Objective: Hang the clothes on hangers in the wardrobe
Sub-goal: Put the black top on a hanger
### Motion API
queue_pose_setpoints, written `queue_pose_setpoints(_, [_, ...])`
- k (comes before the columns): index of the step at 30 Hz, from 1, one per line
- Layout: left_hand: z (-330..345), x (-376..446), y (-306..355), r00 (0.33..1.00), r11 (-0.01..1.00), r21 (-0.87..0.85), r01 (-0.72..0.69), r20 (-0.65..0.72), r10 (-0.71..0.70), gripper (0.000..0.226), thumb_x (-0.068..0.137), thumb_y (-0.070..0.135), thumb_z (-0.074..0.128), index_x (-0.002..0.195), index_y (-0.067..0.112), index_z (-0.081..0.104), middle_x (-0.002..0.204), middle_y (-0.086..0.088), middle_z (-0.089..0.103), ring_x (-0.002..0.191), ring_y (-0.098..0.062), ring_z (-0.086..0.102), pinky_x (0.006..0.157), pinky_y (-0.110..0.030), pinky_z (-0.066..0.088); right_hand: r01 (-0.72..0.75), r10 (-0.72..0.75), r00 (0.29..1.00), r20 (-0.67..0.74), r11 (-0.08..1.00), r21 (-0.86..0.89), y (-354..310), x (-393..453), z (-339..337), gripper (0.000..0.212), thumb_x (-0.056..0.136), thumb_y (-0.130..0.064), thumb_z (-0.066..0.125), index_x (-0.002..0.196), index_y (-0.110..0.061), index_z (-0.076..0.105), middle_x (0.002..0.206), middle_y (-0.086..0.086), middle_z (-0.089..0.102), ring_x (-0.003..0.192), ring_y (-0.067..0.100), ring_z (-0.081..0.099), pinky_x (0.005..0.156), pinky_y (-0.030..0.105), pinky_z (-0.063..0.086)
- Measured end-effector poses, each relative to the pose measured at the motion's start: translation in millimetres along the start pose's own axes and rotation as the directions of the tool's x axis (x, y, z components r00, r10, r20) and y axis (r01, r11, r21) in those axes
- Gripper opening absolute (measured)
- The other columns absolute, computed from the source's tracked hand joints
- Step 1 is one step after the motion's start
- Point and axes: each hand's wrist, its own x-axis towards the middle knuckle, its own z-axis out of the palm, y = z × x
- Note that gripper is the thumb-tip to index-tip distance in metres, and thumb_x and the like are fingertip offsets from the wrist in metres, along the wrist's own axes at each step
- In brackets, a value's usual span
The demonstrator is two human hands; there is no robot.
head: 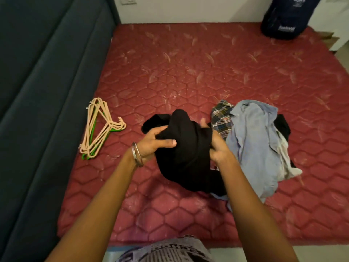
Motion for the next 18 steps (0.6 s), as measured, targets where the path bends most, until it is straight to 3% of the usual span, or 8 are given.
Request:
queue_pose_setpoints(2, [-32.2, -30.1, -3.5, 0.986, 0.998, -0.059, -0.029, -0.164, 0.019, 0.05, 0.052, 0.016, 0.085, 0.095, 0.008, 0.062, 0.086, 0.0, 0.072, 0.081, -0.013, 0.067, 0.073, -0.023, 0.054, 0.177, -0.182, 0.983, -0.031, 0.977, -0.12, 11.9, -1.2, 34.4, 0.012, 0.085, -0.019, 0.066, 0.094, -0.01, 0.066, 0.084, 0.007, 0.071, 0.078, 0.018, 0.068, 0.08, 0.032, 0.056])
queue_pose_setpoints(4, [-60.7, -51.9, -9.9, 0.935, 0.988, -0.131, -0.085, -0.354, 0.033, 0.065, 0.042, 0.025, 0.092, 0.096, 0.006, 0.06, 0.086, -0.003, 0.072, 0.08, -0.015, 0.068, 0.074, -0.026, 0.056, 0.332, -0.337, 0.939, -0.072, 0.941, -0.074, 10.2, -3.9, 42.6, 0.011, 0.083, -0.015, 0.067, 0.095, -0.014, 0.065, 0.081, 0.003, 0.07, 0.074, 0.014, 0.066, 0.081, 0.032, 0.055])
queue_pose_setpoints(5, [-81.6, -72.4, -10.3, 0.889, 0.972, -0.176, -0.154, -0.454, 0.058, 0.063, 0.048, 0.025, 0.091, 0.1, 0.006, 0.061, 0.089, -0.005, 0.072, 0.082, -0.017, 0.068, 0.077, -0.029, 0.057, 0.399, -0.399, 0.915, -0.068, 0.917, -0.019, 14.6, -4.6, 50.2, 0.012, 0.083, -0.016, 0.067, 0.095, -0.016, 0.066, 0.084, 0.002, 0.071, 0.077, 0.015, 0.066, 0.084, 0.033, 0.054])
queue_pose_setpoints(7, [-103.6, -88.8, -12.8, 0.762, 0.917, -0.235, -0.322, -0.639, 0.103, 0.032, 0.073, 0.01, 0.074, 0.102, 0.007, 0.061, 0.088, -0.004, 0.072, 0.081, -0.018, 0.069, 0.079, -0.032, 0.057, 0.5, -0.491, 0.865, -0.105, 0.862, 0.086, 4.8, -10.8, 40.0, 0.017, 0.094, -0.012, 0.054, 0.09, -0.018, 0.069, 0.09, 0.001, 0.072, 0.084, 0.015, 0.067, 0.087, 0.032, 0.055])
queue_pose_setpoints(10, [-143.0, -124.8, -8.2, 0.522, 0.905, -0.133, -0.404, -0.846, 0.109, 0.019, 0.086, -0.005, 0.056, 0.089, 0.014, 0.06, 0.072, 0.006, 0.071, 0.068, -0.009, 0.067, 0.068, -0.026, 0.056, 0.509, -0.505, 0.861, -0.063, 0.856, 0.094, 7.0, -22.9, 45.3, 0.031, 0.099, -0.009, 0.045, 0.079, -0.019, 0.068, 0.083, -0.004, 0.072, 0.081, 0.009, 0.067, 0.079, 0.024, 0.054])
queue_pose_setpoints(14, [-170.3, -141.0, 0.2, 0.448, 0.906, -0.044, -0.422, -0.879, 0.166, 0.021, 0.084, -0.007, 0.059, 0.083, 0.014, 0.06, 0.074, 0.006, 0.066, 0.071, -0.008, 0.063, 0.076, -0.024, 0.053, 0.409, -0.413, 0.911, 0.014, 0.897, -0.167, 16.9, -26.6, 57.4, 0.009, 0.074, -0.026, 0.073, 0.073, -0.017, 0.074, 0.08, 0.001, 0.073, 0.075, 0.012, 0.069, 0.071, 0.024, 0.057])
queue_pose_setpoints(16, [-184.5, -137.7, 3.2, 0.452, 0.958, 0.005, -0.286, -0.881, 0.14, 0.015, 0.083, -0.003, 0.063, 0.088, 0.011, 0.061, 0.082, 0.001, 0.066, 0.079, -0.015, 0.063, 0.078, -0.027, 0.053, 0.316, -0.353, 0.935, -0.005, 0.842, -0.438, 22.8, -22.6, 59.9, 0.029, 0.059, -0.04, 0.084, 0.069, -0.017, 0.071, 0.071, 0.002, 0.07, 0.064, 0.015, 0.064, 0.06, 0.023, 0.053])
queue_pose_setpoints(18, [-194.4, -132.8, 6.3, 0.51, 0.953, 0.172, 0.251, -0.86, 0.021, 0.021, 0.08, 0.012, 0.072, 0.095, 0.005, 0.06, 0.096, -0.007, 0.066, 0.089, -0.023, 0.062, 0.08, -0.032, 0.052, 0.316, -0.385, 0.921, -0.056, 0.825, -0.469, 25.0, -19.0, 72.5, 0.024, 0.076, -0.035, 0.077, 0.071, -0.015, 0.064, 0.065, 0.002, 0.064, 0.061, 0.016, 0.057, 0.057, 0.025, 0.047])
